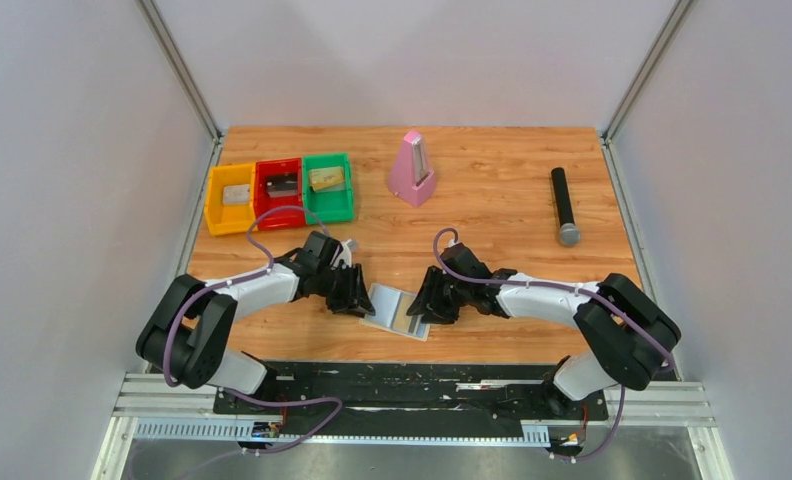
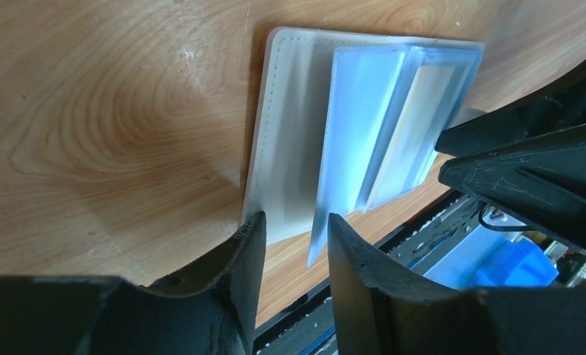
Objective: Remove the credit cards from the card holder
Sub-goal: Place the credit card in the storage box, then remove the credit card from the card holder.
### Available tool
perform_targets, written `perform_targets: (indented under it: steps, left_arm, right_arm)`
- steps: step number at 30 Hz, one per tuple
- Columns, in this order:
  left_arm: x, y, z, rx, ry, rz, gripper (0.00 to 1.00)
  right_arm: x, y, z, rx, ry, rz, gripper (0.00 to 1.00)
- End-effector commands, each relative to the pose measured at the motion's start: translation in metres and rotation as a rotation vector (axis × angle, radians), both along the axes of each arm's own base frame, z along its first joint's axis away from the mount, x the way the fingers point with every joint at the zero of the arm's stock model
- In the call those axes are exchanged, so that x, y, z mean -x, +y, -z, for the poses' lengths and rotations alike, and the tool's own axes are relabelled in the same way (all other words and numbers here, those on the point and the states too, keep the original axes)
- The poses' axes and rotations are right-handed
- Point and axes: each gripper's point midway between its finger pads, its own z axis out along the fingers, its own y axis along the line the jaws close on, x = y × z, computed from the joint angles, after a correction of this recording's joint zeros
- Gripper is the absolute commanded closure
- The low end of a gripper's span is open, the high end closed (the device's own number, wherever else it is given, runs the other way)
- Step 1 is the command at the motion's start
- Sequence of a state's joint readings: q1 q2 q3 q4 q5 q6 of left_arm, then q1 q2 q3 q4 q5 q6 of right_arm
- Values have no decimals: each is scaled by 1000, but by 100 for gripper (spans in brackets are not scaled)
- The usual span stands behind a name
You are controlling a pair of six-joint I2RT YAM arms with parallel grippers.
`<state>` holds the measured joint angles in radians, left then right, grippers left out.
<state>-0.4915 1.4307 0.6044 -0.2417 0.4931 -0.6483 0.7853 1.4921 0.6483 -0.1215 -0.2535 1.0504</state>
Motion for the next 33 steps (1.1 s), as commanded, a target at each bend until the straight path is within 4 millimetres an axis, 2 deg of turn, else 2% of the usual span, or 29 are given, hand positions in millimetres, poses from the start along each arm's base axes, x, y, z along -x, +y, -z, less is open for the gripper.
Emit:
perform_targets:
  steps: [1,6,16,21,33]
  left_arm:
    - [-3,-3,3,17,-44,29,57]
    - [2,-1,6,16,-42,24,65]
    - [14,-5,10,68,-12,20,86]
    - [21,-4,12,76,-2,14,89]
    - [26,-6,13,95,0,8,90]
  right_arm:
    - [-6,2,5,4,-14,34,57]
    - [-11,-4,6,46,-34,50,58]
    - [-20,0,0,43,-59,48,58]
    - [-27,3,-6,31,-78,52,58]
    - [-29,22,-25,-80,-101,13,58]
